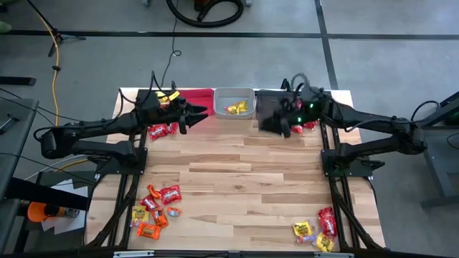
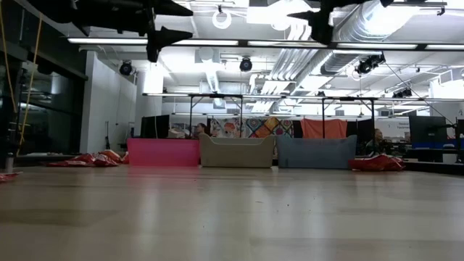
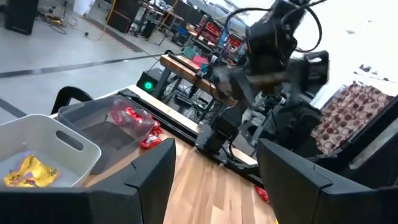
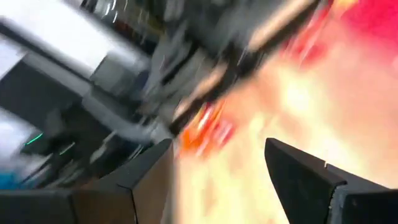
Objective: Sort candy
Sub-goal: Put the yellow candy into the gray bin
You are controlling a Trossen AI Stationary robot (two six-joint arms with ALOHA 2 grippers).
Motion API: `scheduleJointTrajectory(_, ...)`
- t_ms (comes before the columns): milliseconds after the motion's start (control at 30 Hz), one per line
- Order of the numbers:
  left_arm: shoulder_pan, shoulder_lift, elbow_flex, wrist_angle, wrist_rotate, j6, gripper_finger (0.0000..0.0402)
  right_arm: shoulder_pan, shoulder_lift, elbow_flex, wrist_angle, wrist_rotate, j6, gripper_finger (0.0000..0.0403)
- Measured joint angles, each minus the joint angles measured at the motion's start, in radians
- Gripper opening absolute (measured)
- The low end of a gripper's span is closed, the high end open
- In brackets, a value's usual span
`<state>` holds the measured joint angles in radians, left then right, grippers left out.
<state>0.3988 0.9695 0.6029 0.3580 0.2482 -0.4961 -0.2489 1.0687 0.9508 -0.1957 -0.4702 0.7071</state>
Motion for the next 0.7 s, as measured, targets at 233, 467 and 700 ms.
scheduleJointTrajectory(233,0.000,0.000,0.000,-0.001,0.010,0.027,0.0213,0.388,0.038,0.000,-0.315,-0.003,0.356,0.0250)
scheduleJointTrajectory(467,0.000,0.000,0.000,-0.003,0.010,0.070,0.0213,0.737,0.180,0.000,-0.452,-0.010,0.766,0.0250)
scheduleJointTrajectory(700,-0.001,0.000,0.000,0.000,0.010,0.085,0.0213,0.952,0.377,0.000,-0.454,-0.009,0.944,0.0250)
